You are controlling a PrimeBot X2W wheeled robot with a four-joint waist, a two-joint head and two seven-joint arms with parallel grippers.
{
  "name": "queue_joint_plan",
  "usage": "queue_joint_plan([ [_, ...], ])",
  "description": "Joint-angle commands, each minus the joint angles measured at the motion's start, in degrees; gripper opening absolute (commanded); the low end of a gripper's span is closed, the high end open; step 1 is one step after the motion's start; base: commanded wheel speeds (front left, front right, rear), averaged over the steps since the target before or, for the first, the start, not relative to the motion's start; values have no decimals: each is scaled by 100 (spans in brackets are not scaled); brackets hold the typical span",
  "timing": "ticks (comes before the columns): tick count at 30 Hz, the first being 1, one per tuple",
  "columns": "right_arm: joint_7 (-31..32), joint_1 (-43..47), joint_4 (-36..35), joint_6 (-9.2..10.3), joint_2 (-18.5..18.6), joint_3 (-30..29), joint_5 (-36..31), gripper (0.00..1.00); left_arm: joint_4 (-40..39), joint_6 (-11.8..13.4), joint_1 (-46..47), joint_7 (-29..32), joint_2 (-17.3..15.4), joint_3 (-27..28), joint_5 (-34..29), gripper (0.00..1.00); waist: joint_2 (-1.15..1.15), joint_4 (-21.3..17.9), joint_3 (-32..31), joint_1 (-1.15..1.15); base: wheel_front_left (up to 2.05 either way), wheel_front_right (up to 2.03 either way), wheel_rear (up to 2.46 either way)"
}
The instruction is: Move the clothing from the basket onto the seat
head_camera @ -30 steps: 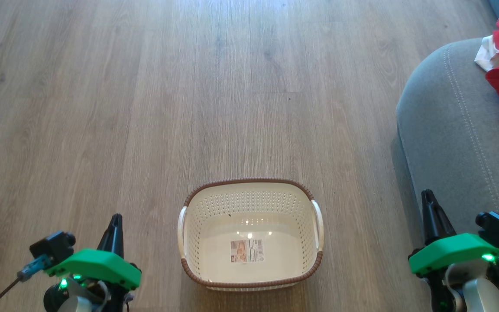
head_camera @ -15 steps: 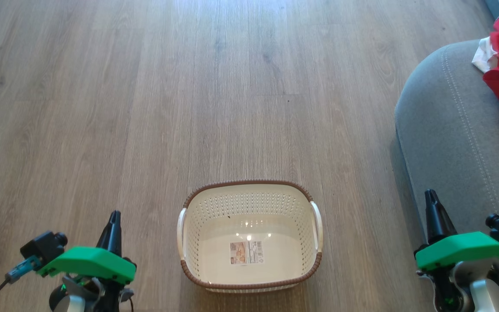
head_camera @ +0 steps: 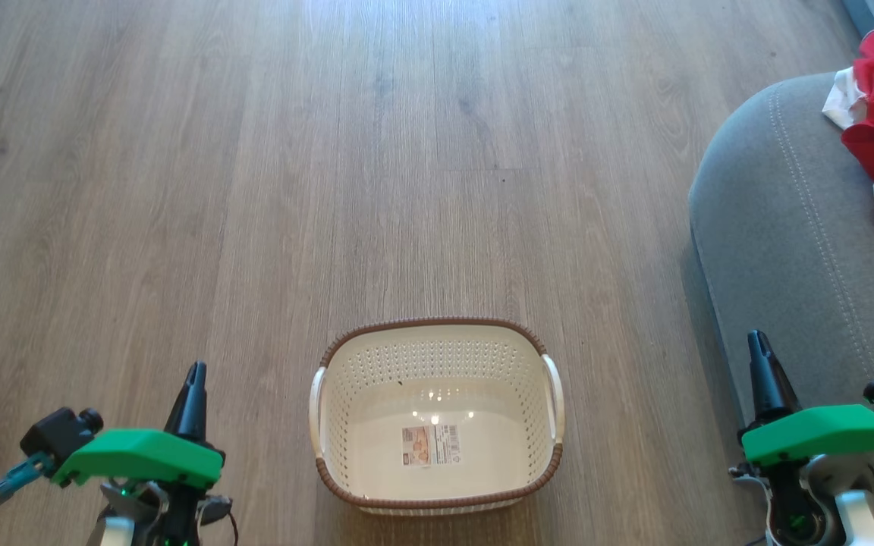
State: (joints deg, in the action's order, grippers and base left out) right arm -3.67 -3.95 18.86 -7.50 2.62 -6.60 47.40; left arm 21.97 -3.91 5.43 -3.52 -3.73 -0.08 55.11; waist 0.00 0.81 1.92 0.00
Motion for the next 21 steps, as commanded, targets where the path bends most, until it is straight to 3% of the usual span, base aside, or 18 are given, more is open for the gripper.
queue_joint_plan([
  [1, 44, -193, -225, 0, 27, 48, 207, 0, -230, -39, 144, 49, -18, 150, 171, 0, 0, -2, -5, 0, 0, 0, 0],
  [21, 364, -203, -310, 0, 27, 35, 1608, 0, -414, -144, 122, 362, 16, 318, 1331, 0, 0, -28, -60, 0, 0, 0, 0],
])
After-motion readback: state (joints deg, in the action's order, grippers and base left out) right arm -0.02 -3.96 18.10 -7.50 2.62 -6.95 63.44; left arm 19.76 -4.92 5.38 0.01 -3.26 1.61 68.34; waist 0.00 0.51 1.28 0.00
